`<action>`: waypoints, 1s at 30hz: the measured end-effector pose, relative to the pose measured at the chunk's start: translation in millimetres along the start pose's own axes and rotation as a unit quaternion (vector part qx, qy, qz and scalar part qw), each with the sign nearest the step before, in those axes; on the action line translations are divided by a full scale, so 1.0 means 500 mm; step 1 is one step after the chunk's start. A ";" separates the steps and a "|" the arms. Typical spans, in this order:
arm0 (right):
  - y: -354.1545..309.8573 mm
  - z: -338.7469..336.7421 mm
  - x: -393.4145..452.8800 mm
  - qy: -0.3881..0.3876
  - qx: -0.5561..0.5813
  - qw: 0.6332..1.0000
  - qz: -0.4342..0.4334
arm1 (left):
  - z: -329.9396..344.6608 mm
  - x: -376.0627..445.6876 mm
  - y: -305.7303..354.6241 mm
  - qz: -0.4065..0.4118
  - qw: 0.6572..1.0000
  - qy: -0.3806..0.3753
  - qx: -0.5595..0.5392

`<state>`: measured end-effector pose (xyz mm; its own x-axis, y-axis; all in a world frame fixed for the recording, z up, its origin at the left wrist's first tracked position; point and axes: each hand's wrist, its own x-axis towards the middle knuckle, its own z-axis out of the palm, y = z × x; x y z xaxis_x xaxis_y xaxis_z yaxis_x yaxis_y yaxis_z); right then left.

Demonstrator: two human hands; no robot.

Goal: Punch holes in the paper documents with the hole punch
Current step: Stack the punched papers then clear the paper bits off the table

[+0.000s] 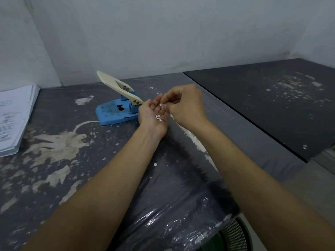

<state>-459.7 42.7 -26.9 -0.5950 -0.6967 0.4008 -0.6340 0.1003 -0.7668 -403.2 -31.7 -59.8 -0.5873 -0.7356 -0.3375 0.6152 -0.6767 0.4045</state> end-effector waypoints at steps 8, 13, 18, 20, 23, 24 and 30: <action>-0.001 0.027 0.004 0.008 -0.032 0.999 -0.032 | -0.022 0.046 -0.004 -0.006 0.999 0.020 -0.027; -0.002 0.019 -0.004 0.012 -0.036 0.998 -0.058 | -0.013 0.026 0.000 -0.002 1.000 0.004 -0.015; 0.006 0.012 -0.010 0.032 -0.005 0.998 -0.052 | -0.008 0.011 0.002 0.009 1.000 -0.003 -0.017; 0.009 -0.002 -0.015 0.056 0.030 0.997 -0.046 | -0.007 0.005 0.004 0.013 1.000 -0.011 -0.023; 0.022 -0.032 -0.024 0.104 0.067 0.992 -0.027 | -0.001 -0.005 0.008 0.001 0.999 -0.013 -0.038; 0.029 -0.041 -0.025 0.116 0.069 0.991 -0.018 | 0.001 -0.007 0.009 -0.001 0.999 -0.011 -0.034; 0.057 -0.093 -0.044 0.149 0.077 0.985 0.037 | 0.007 -0.020 0.017 -0.024 0.998 -0.043 -0.034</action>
<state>-487.7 93.8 -34.3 -0.7701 -0.4493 0.4528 -0.5144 0.0178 -0.8574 -393.9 -30.0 -49.8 -0.6582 -0.6986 -0.2807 0.6176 -0.7142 0.3294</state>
